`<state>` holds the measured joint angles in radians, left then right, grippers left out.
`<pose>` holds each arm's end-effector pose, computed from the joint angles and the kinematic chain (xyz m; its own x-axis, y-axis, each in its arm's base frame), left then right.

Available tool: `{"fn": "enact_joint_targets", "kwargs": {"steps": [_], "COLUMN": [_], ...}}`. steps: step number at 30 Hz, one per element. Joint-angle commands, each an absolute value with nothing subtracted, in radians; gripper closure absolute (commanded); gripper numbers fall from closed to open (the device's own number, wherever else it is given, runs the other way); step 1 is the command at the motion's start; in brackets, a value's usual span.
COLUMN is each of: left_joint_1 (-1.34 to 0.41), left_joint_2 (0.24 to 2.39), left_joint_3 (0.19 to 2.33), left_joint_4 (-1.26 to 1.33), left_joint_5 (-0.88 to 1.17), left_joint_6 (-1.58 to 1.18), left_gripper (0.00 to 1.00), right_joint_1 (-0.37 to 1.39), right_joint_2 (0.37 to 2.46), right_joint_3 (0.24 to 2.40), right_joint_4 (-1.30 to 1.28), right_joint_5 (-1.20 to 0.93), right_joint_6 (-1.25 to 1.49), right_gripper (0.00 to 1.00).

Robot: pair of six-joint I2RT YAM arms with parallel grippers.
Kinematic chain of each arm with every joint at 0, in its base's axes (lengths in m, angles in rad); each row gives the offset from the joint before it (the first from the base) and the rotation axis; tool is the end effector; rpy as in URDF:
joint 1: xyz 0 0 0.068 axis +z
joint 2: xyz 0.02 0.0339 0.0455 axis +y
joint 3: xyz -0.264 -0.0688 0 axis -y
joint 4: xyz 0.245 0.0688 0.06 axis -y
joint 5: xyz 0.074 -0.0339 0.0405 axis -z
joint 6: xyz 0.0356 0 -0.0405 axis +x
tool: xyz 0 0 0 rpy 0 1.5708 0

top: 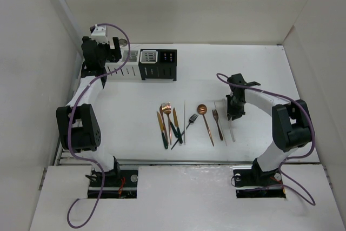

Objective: Sort the eating utensils into containers

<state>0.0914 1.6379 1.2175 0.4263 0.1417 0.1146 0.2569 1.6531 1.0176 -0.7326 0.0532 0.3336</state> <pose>0.3939 0.0311 0.3323 0.0116 0.1147 -0.9933 0.0493 0.9921 0.1152 0.2873 0.0735 0.1722 -0.9748 0.0820 -0.2073 0.0803 0.9966 0.0167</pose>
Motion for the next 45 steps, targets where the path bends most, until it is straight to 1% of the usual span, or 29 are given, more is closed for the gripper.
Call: {"fn": "enact_joint_targets", "kwargs": {"steps": [1, 7, 11, 23, 30, 34, 37, 38, 41, 43, 44, 45], "left_joint_1": [0.091, 0.091, 0.091, 0.091, 0.091, 0.091, 0.091, 0.091, 0.091, 0.091, 0.091, 0.091], "left_joint_2": [1.611, 1.601, 1.601, 1.601, 1.601, 1.601, 1.601, 1.601, 1.601, 1.601, 1.601, 1.601], "left_joint_3": [1.210, 1.210, 1.210, 1.210, 1.210, 1.201, 1.201, 1.201, 1.201, 1.201, 1.201, 1.201], "left_joint_4": [0.477, 0.477, 0.477, 0.477, 0.477, 0.477, 0.477, 0.477, 0.477, 0.477, 0.477, 0.477], "left_joint_5": [0.138, 0.138, 0.138, 0.138, 0.138, 0.138, 0.138, 0.138, 0.138, 0.138, 0.138, 0.138], "left_joint_6": [0.120, 0.120, 0.120, 0.120, 0.120, 0.120, 0.120, 0.120, 0.129, 0.129, 0.129, 0.129], "left_gripper": [0.04, 0.04, 0.04, 0.04, 0.04, 0.04, 0.04, 0.04, 0.04, 0.04, 0.04, 0.04], "right_joint_1": [0.267, 0.267, 0.258, 0.249, 0.239, 0.239, 0.239, 0.251, 0.273, 0.273, 0.273, 0.273], "right_joint_2": [1.624, 1.615, 1.657, 1.695, 1.638, 1.677, 1.703, 1.716, 1.747, 1.763, 1.775, 1.775], "right_joint_3": [1.039, 1.029, 1.029, 1.011, 1.020, 1.020, 1.020, 1.020, 1.020, 1.020, 1.032, 1.032], "right_joint_4": [-0.733, -0.724, -0.724, -0.713, -0.723, -0.723, -0.713, -0.713, -0.723, -0.723, -0.723, -0.723], "right_joint_5": [0.060, 0.075, 0.075, 0.126, 0.114, 0.111, 0.088, 0.087, 0.077, 0.068, 0.067, 0.058], "right_joint_6": [0.324, 0.324, 0.324, 0.333, 0.314, 0.304, 0.304, 0.304, 0.295, 0.275, 0.265, 0.265], "right_gripper": [0.73, 0.73, 0.74, 0.77, 0.78, 0.78, 0.72, 0.69, 0.66, 0.66, 0.69, 0.69]}}
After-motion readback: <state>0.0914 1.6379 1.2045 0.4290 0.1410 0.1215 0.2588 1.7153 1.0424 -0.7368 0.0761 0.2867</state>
